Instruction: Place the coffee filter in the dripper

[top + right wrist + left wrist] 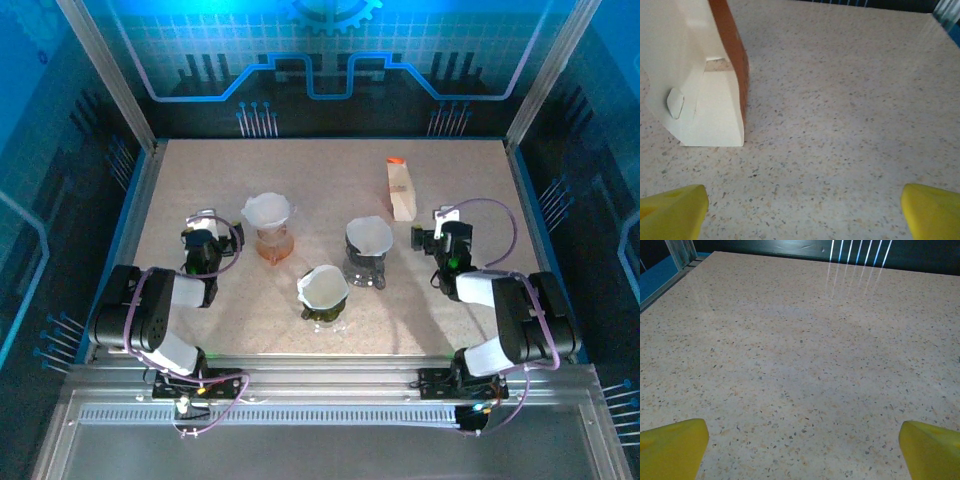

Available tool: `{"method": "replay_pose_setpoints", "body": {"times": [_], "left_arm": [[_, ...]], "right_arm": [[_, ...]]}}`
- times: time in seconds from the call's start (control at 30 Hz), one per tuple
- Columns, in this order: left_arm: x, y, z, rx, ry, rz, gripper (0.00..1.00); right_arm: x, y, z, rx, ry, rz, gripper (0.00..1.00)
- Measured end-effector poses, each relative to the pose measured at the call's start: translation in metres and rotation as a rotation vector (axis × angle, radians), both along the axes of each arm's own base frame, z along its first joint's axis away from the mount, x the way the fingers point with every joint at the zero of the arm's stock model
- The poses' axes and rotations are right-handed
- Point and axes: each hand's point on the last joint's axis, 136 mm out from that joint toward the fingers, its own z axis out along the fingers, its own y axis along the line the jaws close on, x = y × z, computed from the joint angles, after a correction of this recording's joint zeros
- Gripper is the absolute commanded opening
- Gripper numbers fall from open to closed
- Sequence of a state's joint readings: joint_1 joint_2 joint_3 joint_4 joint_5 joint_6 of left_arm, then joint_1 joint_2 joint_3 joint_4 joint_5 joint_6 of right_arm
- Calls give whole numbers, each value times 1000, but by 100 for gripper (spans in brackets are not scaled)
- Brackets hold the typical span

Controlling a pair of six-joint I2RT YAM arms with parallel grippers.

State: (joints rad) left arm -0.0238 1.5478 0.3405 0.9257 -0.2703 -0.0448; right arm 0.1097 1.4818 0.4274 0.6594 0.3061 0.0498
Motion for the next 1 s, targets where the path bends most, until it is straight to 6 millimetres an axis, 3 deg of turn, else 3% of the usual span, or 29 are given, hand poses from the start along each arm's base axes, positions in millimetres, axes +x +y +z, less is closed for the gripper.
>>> {"method": "replay_pose_setpoints", "body": {"times": [0.23,0.37,1.0], "left_arm": [[1,-1,2,-1,-5,-3,99],[1,-1,2,-1,-5,-4,99],[2,-1,2,-2,-5,-6,99]], "right_arm": [[8,10,9,20,-70,61,100],[2,8,0,18,-67,54,100],[6,7,9,18,-107,48,100]]}}
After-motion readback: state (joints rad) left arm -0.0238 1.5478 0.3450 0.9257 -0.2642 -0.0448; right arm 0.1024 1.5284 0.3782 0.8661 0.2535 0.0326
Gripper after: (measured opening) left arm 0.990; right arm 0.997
